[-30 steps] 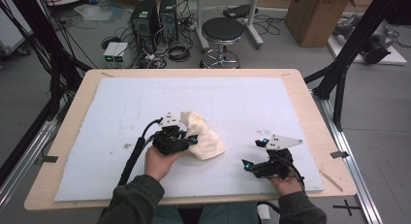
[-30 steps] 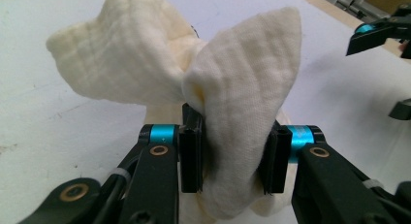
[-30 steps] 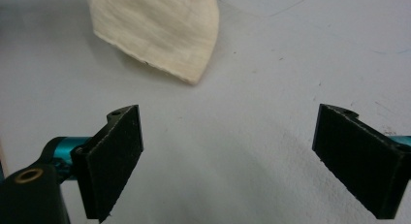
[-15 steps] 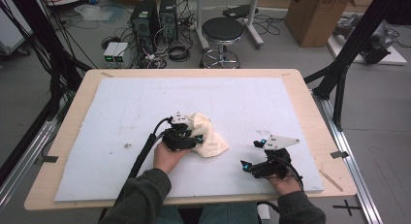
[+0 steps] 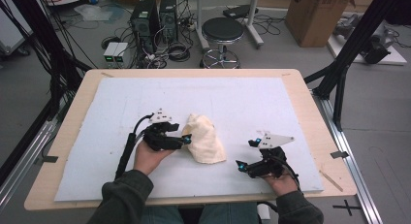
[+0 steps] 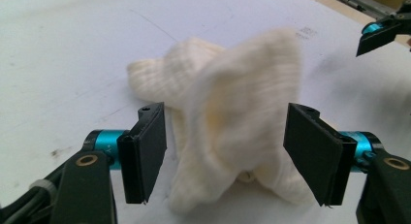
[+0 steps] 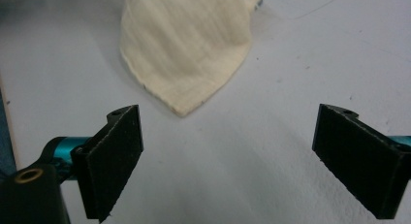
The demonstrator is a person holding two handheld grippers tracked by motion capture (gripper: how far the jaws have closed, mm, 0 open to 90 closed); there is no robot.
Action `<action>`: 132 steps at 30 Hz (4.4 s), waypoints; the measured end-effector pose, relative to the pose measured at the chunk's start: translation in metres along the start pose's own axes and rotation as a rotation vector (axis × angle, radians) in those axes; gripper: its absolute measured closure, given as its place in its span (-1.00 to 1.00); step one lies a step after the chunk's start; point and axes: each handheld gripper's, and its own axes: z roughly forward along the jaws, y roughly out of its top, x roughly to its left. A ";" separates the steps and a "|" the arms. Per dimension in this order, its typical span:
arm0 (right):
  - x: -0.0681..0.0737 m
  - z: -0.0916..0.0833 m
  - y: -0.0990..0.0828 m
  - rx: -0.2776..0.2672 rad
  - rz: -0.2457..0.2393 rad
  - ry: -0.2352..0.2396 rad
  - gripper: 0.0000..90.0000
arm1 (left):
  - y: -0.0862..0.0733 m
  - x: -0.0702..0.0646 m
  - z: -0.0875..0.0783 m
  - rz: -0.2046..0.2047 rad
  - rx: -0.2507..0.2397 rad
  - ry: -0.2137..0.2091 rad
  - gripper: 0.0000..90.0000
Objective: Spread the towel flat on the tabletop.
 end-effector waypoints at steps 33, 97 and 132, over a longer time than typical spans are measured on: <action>0.004 0.068 0.022 0.141 -0.056 0.156 0.44 | -0.037 0.001 0.036 0.034 0.152 -0.010 0.46; -0.005 0.021 0.007 0.094 -0.105 0.209 0.39 | -0.047 0.014 -0.055 0.190 0.174 -0.138 0.35; 0.021 -0.009 0.018 0.043 -0.162 0.228 0.91 | -0.049 0.002 -0.092 0.261 0.145 -0.153 0.91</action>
